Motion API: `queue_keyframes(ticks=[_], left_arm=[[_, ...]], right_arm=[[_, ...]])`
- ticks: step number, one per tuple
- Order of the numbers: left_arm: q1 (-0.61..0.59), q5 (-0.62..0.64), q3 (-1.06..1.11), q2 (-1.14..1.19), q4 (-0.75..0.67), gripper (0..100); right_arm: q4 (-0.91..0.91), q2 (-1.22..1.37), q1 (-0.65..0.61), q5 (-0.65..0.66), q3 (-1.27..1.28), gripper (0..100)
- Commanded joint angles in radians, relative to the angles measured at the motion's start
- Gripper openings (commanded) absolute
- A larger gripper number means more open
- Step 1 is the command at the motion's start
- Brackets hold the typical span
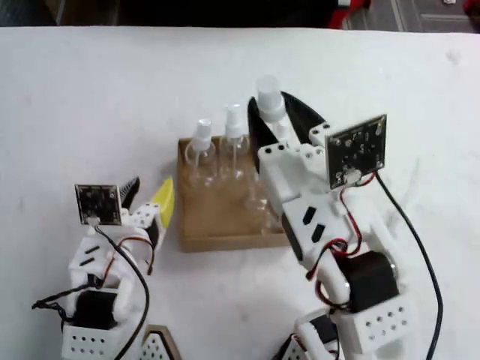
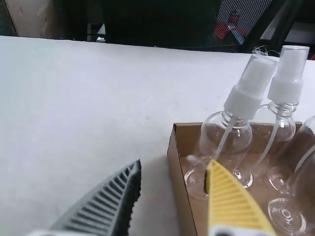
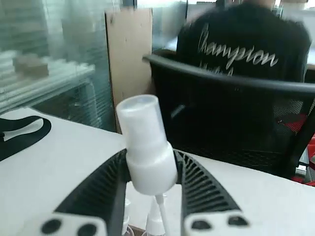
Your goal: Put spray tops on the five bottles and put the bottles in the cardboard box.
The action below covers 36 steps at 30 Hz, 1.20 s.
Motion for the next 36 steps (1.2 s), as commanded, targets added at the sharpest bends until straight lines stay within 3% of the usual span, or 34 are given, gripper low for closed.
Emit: queue_keyframes(ticks=[1,24,31,36], left_arm=[[0.013,0.006,-0.054,-0.008,0.005,21],[0.019,0.005,-0.026,-0.008,-0.028,21],[0.018,0.005,-0.026,-0.008,-0.025,21],[0.018,0.005,-0.026,-0.008,-0.025,21]], right_arm=[[-0.09,0.008,-0.004,-0.009,0.048,1.5],[-0.219,0.019,-0.004,0.052,0.305,1.5],[-0.371,0.01,-0.002,0.052,0.47,1.5],[-0.384,0.01,0.002,0.052,0.512,1.5]])
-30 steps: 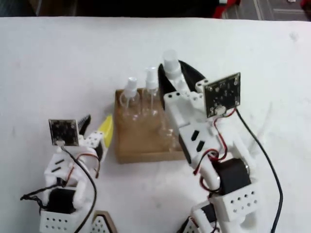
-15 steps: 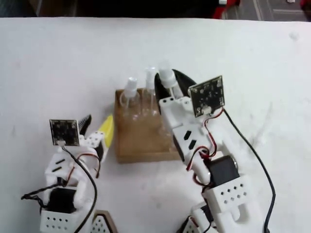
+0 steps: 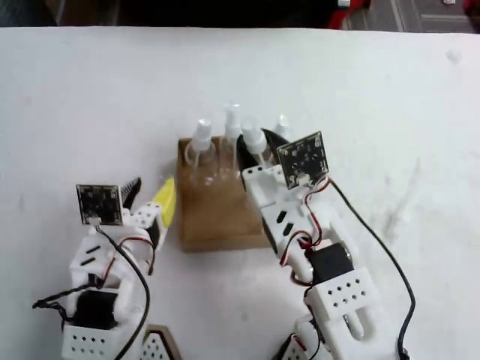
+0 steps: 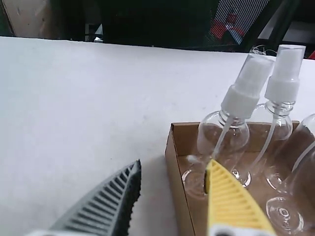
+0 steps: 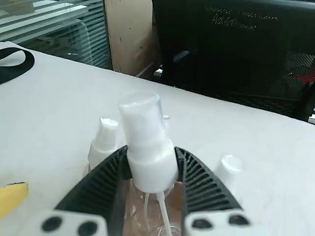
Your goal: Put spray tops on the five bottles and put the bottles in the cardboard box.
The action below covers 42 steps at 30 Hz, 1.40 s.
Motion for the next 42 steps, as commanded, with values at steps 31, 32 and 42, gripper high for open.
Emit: queue_keyframes(ticks=[31,32,42], left_arm=[[0.01,0.005,-0.018,-0.008,-0.028,21],[0.01,0.005,-0.018,-0.008,-0.028,21],[0.01,0.005,-0.018,-0.008,-0.028,21]], right_arm=[[-0.133,-0.005,0.05,-0.129,0.155,1.5],[-0.137,-0.005,0.059,-0.129,0.155,1.5],[-0.134,-0.007,0.062,-0.092,0.164,1.5]])
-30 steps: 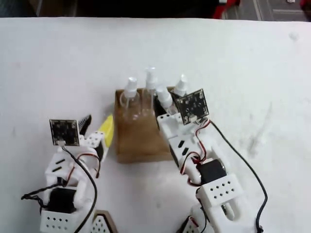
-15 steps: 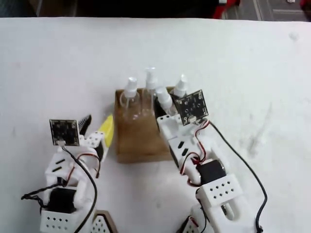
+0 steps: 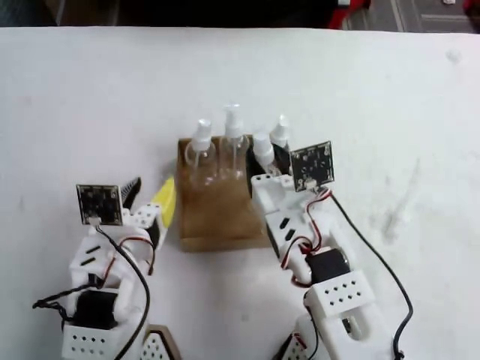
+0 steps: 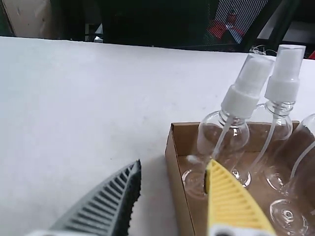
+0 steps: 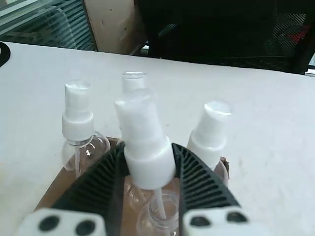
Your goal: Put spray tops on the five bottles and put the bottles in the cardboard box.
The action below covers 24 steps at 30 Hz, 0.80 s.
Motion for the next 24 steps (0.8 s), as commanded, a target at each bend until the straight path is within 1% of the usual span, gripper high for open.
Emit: queue_keyframes(ticks=[1,9,11,14,16,20,24], left_arm=[[0.01,0.005,-0.018,-0.008,-0.028,21],[0.012,0.005,-0.018,-0.008,-0.028,21],[0.012,0.005,-0.018,-0.008,-0.028,21],[0.012,0.005,-0.018,-0.008,-0.028,21],[0.012,0.005,-0.018,-0.008,-0.028,21],[0.012,0.005,-0.018,-0.008,-0.028,21],[0.012,0.005,-0.018,-0.008,-0.028,21]], right_arm=[[-0.021,-0.007,0.012,0.017,0.008,1.5],[-0.03,-0.007,0.008,0.032,0.035,1.6],[-0.03,-0.007,0.008,0.028,0.035,4.4],[-0.024,-0.007,0.007,0.028,0.035,13.2],[-0.024,-0.007,-0.005,0.034,0.035,17.3],[-0.022,-0.007,-0.036,0.035,0.037,17.3],[-0.022,-0.007,-0.035,0.035,0.037,17.3]])
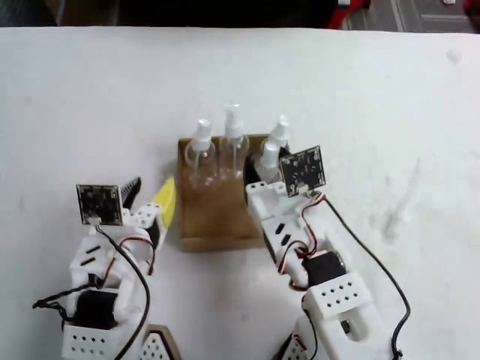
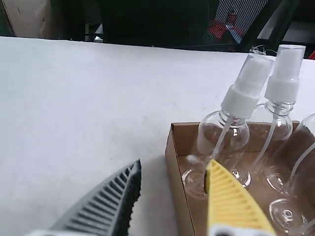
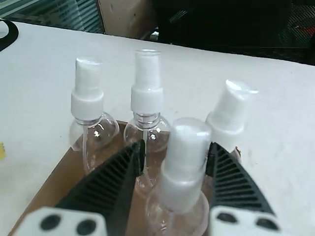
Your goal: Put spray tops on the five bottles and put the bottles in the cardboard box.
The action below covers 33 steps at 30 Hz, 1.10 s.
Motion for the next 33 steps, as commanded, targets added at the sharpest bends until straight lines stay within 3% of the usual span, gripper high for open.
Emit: queue_keyframes(ticks=[1,11,23,27,33], left_arm=[[0.012,0.005,-0.018,-0.008,-0.028,21],[0.012,0.005,-0.018,-0.008,-0.028,21],[0.012,0.005,-0.017,-0.008,-0.028,21],[0.012,0.005,-0.017,-0.008,-0.028,21],[0.012,0.005,-0.017,-0.008,-0.028,21]], right_arm=[[-0.016,-0.007,-0.005,0.014,-0.008,17.3],[-0.008,-0.065,0.002,0.014,-0.017,17.5],[0.329,-0.513,0.007,0.017,-0.183,17.6],[0.495,-0.567,0.094,0.118,-0.397,17.4],[0.734,-0.412,0.384,0.204,-0.652,17.3]])
